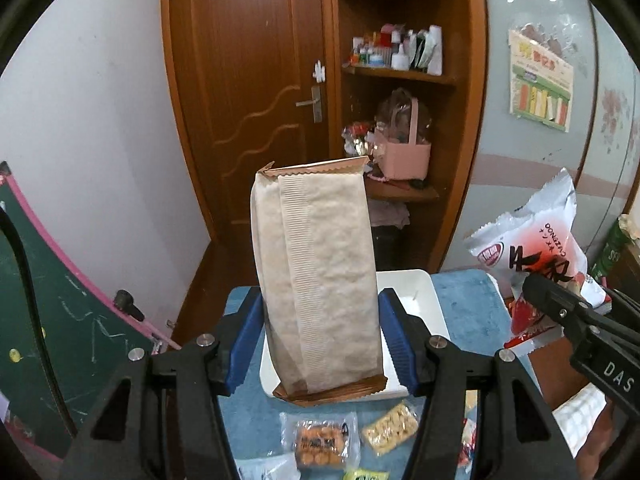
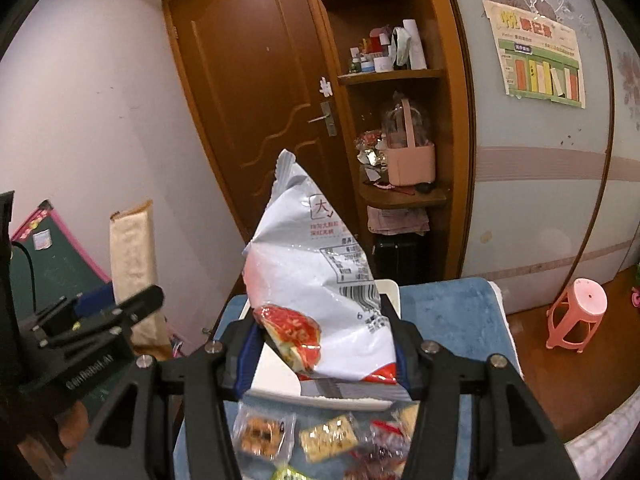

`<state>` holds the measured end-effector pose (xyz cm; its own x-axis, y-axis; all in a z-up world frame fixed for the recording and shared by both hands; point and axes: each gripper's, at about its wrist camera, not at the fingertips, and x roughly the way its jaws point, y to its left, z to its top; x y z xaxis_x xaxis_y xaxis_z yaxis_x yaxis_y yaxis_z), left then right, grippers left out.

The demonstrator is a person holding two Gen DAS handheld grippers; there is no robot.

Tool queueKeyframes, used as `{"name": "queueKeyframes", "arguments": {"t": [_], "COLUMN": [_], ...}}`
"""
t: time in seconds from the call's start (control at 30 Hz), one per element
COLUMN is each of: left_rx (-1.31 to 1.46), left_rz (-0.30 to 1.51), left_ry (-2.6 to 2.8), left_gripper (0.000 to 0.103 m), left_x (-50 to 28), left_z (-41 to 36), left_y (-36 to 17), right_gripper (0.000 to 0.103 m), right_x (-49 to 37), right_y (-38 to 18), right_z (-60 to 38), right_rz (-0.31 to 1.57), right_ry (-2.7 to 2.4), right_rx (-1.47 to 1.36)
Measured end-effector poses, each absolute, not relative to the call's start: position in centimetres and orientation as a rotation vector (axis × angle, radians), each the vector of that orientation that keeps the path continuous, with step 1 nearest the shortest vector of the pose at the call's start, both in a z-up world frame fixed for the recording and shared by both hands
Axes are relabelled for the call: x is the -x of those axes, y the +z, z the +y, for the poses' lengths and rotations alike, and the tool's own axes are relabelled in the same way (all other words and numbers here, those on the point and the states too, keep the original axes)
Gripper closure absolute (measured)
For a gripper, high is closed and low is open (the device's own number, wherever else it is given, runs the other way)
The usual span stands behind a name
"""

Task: Organize snacks
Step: 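Carry both snacks over the white bin and open both grippers to drop them, then withdraw both tools from the bin back toward the remaining snacks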

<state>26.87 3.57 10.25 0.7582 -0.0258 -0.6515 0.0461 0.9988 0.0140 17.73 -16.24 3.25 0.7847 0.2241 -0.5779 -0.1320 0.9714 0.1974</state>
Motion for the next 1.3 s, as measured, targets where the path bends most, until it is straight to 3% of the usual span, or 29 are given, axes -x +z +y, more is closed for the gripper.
{"name": "queueKeyframes", "arguments": {"t": [0.27, 0.37, 0.53, 0.6, 0.83, 1.3], "left_rx": [-0.003, -0.023, -0.004, 0.039, 0.136, 0.130], "left_rz": [0.806, 0.816, 0.879, 0.900, 0.935, 0.923], "left_ry": [0.003, 0.027, 0.009, 0.001, 0.003, -0.028], "left_gripper": [0.045, 0.019, 0.009, 0.000, 0.000, 0.000], "left_x": [-34.7, -36.1, -38.1, -38.3, -37.6, -32.6], "left_z": [4.0, 3.9, 4.4, 5.0, 7.5, 9.2], "left_y": [3.8, 1.7, -0.9, -1.6, -2.6, 0.3], "right_gripper": [0.047, 0.045, 0.041, 0.041, 0.029, 0.029], "right_x": [-23.1, -24.6, -26.3, -26.4, -25.8, -22.4], "right_y": [-1.0, -2.5, -5.0, -5.6, -5.1, -3.0], "right_z": [-14.0, -13.5, -13.7, -14.3, -15.7, -15.7], "right_rz": [0.730, 0.766, 0.844, 0.867, 0.832, 0.814], "right_ry": [0.109, 0.099, 0.149, 0.166, 0.169, 0.105], "right_rx": [-0.088, -0.065, -0.131, -0.182, -0.239, -0.151]}}
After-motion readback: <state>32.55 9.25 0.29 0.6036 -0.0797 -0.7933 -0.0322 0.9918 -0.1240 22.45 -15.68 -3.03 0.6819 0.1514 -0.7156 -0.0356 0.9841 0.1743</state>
